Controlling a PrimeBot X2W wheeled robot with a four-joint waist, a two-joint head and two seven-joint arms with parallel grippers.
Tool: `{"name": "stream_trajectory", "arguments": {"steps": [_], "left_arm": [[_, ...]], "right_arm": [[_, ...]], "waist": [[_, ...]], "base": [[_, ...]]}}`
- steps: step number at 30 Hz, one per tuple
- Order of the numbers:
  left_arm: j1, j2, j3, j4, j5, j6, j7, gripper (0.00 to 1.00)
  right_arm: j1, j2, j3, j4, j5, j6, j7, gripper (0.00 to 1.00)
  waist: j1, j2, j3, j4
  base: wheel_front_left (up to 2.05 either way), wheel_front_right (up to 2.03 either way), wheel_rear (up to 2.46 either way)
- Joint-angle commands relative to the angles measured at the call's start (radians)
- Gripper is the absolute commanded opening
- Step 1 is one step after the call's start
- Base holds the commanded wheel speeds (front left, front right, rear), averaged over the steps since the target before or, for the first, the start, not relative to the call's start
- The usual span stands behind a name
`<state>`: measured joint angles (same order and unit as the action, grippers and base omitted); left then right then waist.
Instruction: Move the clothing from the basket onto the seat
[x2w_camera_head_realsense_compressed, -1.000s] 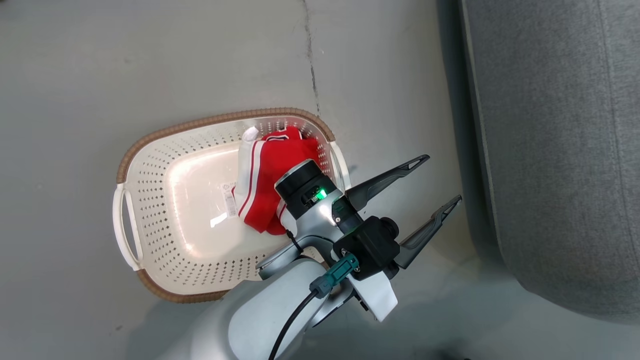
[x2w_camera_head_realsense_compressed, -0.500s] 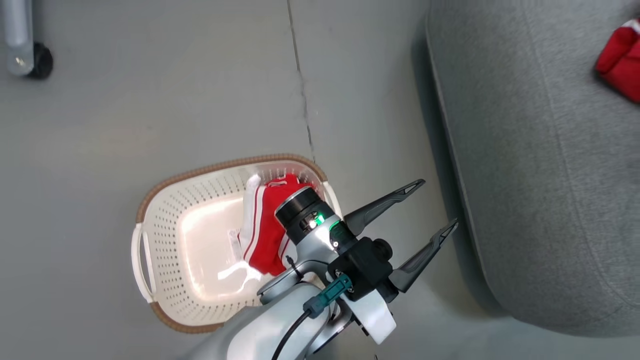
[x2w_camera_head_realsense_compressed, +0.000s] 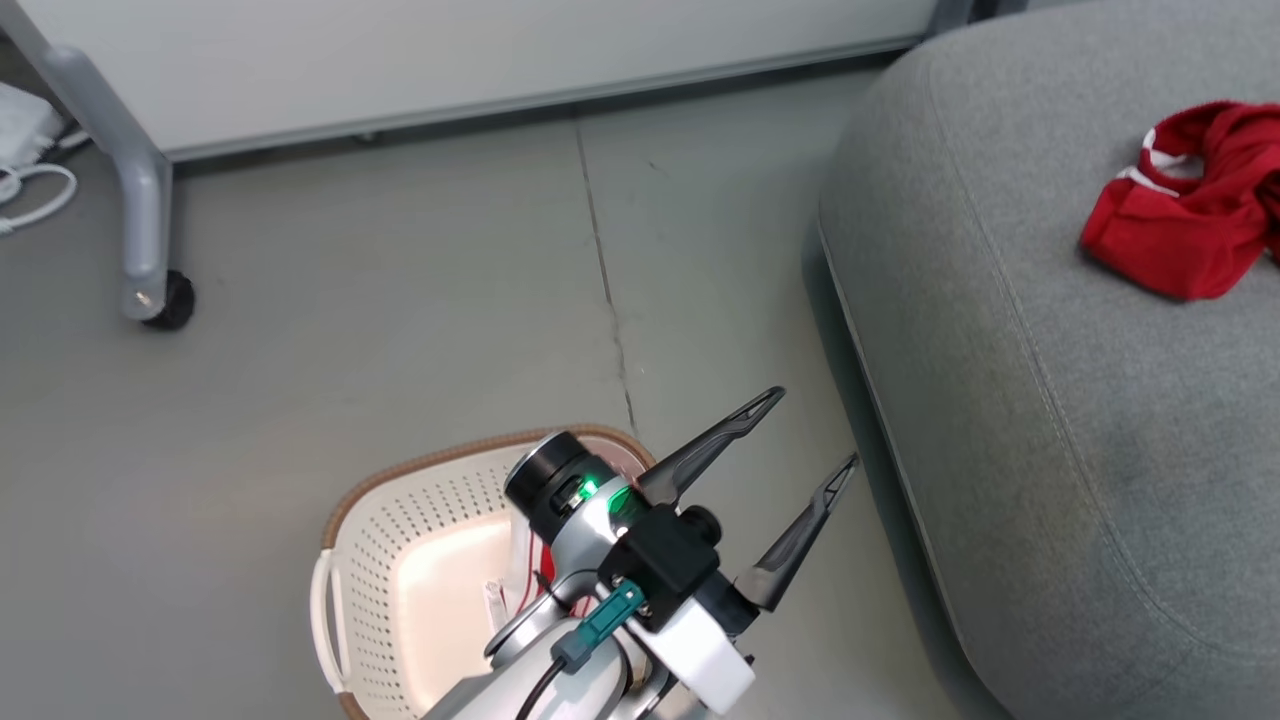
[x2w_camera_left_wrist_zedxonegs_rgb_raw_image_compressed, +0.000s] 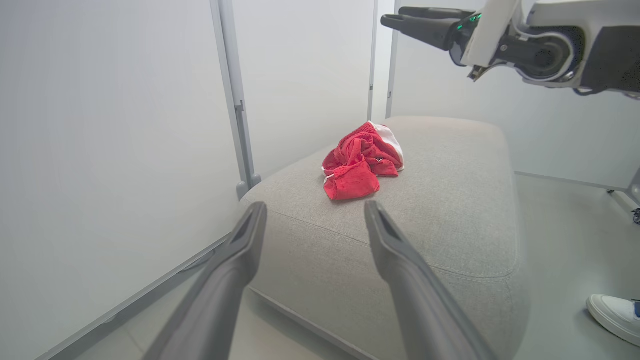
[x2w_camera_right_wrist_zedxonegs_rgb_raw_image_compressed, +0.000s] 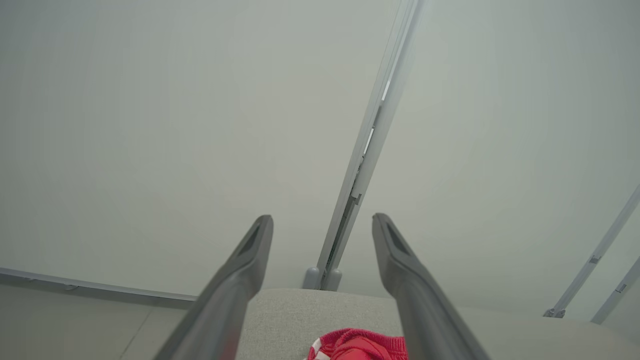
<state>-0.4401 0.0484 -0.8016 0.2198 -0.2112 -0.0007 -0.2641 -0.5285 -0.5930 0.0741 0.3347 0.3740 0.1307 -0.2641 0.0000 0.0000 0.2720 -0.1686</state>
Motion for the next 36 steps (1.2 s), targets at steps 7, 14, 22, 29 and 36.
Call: {"name": "stream_trajectory", "arguments": {"steps": [7, 14, 22, 29, 36], "left_arm": [[0.106, 0.004, 0.133, -0.046, -0.017, 0.039, 0.001, 1.0], [0.189, 0.004, 0.287, -0.059, 0.002, 0.043, 0.001, 1.0], [0.297, 0.003, 0.449, -0.033, 0.029, 0.046, 0.001, 1.0], [0.367, 0.003, 0.541, -0.019, 0.01, 0.098, 0.0, 1.0], [0.402, 0.004, 0.54, -0.01, 0.004, 0.091, 0.0, 1.0]], "right_arm": [[0.185, 0.105, -0.059, -0.236, -0.029, 0.0, 0.0, 1.0], [0.325, 0.216, -0.081, -0.346, -0.059, 0.0, 0.0, 1.0], [0.444, 0.313, -0.08, -0.331, -0.035, 0.0, 0.0, 1.0], [0.514, 0.352, -0.059, -0.298, -0.098, 0.0, 0.0, 1.0], [0.559, 0.388, -0.063, -0.265, -0.126, 0.0, 0.0, 1.0]], "waist": [[0.0, 0.0, -0.117, 0.065], [0.0, 0.0, -0.174, 0.141], [0.0, 0.0, -0.219, 0.229], [0.0, 0.0, -0.245, 0.285], [0.0, 0.0, -0.253, 0.309]], "base": [[0.0, 0.0, 0.0], [0.0, 0.0, 0.0], [0.0, 0.0, 0.0], [0.0, 0.0, 0.0], [0.0, 0.0, 0.0]]}}
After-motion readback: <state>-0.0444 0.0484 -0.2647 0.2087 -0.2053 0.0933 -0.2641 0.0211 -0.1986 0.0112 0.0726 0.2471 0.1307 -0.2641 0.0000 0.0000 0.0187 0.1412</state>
